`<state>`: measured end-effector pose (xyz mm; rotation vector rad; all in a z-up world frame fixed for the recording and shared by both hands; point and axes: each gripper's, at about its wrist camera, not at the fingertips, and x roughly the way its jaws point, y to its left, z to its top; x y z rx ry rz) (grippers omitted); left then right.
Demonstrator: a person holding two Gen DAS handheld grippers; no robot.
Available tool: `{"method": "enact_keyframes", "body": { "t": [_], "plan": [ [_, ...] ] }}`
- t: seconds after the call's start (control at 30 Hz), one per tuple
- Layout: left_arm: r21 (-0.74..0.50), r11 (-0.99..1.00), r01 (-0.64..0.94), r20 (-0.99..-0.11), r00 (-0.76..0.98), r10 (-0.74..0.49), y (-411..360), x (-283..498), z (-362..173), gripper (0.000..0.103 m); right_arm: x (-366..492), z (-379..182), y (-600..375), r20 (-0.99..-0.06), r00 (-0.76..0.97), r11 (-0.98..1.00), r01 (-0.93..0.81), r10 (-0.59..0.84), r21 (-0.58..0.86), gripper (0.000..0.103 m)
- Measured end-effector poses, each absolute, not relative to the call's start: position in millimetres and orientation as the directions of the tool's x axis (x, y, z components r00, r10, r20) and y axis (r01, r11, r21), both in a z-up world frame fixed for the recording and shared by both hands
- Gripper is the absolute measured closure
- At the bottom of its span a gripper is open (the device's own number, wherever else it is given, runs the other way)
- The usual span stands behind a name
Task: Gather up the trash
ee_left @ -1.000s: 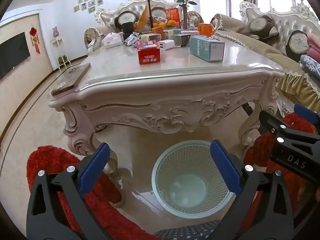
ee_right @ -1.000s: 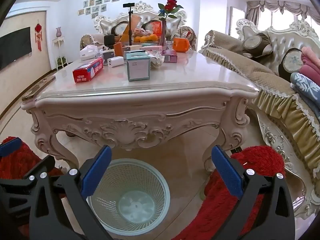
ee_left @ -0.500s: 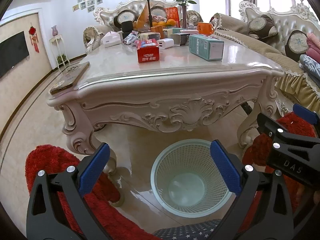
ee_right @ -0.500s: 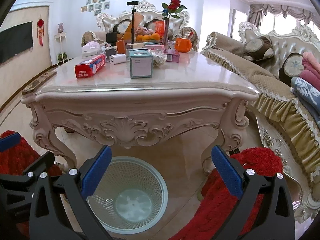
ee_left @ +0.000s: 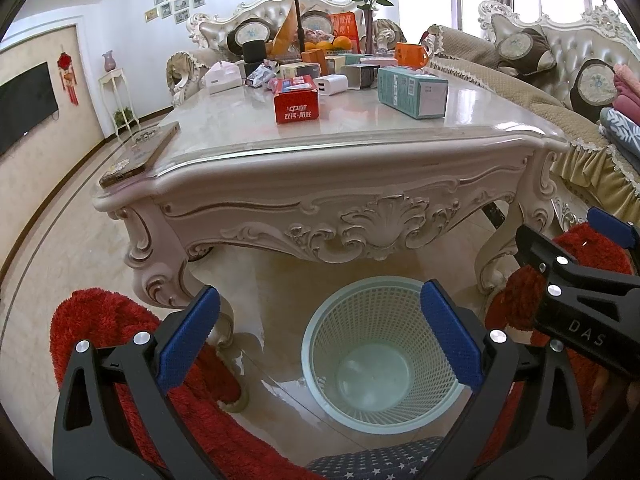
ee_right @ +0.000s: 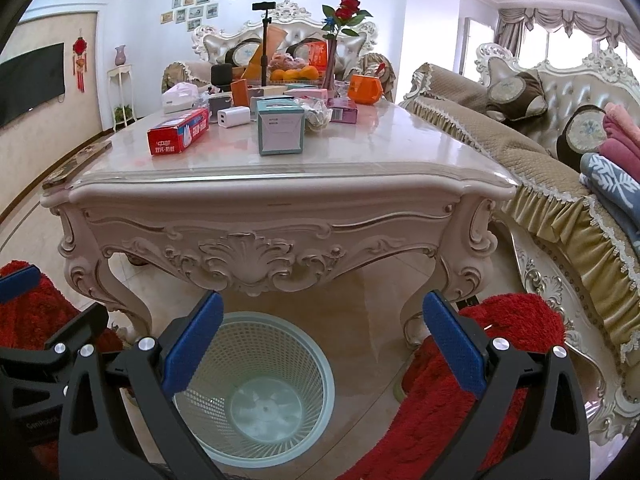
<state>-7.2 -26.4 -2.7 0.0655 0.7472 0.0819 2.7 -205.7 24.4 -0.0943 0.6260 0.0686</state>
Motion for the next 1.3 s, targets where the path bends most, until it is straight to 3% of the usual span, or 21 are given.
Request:
{"method": "enact_keyframes", "body": {
  "t": [0.43, 0.67, 0.8, 0.9, 0.97, 1.07, 1.3],
  "plan": [
    [0.044, 0.998, -0.034, -0.732, 0.679, 0.056, -22.3, 12.0, -23.4, 0.006, 13.7, 22.2, -215.3, -0.577, 0.812, 0.995, -0.096, 0.085, 0.012, 0.007],
    [0.003, 1.0, -0.018, -0.807, 0.59, 0.013, -19.7, 39.0, -52.7, 0.006, 35.0, -8.6, -207.2, -0.662, 0.746, 0.991, -0.129, 0.071, -0.04, 0.007],
    [-0.033, 0.998, -0.048, -0.756, 0.655, 0.006, -1.7, 47.8, -29.6, 0.006, 50.5, 6.5, -212.2, -0.667, 0.731, 0.988, -0.15, 0.144, 0.049, 0.007],
    [-0.104, 0.992, -0.067, -0.673, 0.739, -0.021, 17.7, 74.5, 11.3, 0.006, 79.2, 46.2, -206.3, -0.567, 0.808, 0.982, -0.189, 0.161, 0.01, 0.007],
    [-0.044, 0.994, -0.1, -0.632, 0.774, 0.05, 20.0, 103.1, 34.5, 0.006, 97.1, 69.6, -196.3, -0.481, 0.86, 0.977, -0.212, 0.172, -0.029, 0.007],
    [0.01, 0.997, -0.077, -0.6, 0.797, 0.067, 16.9, 147.1, 53.4, 0.006, 135.4, 78.2, -178.9, -0.509, 0.842, 0.963, -0.254, 0.177, -0.086, 0.007],
    [0.009, 1.0, -0.023, -0.667, 0.745, 0.023, 20.5, 222.5, 38.8, 0.006, 187.0, 56.4, -153.1, -0.597, 0.775, 0.94, -0.326, 0.207, -0.098, 0.008]
  ]
}}
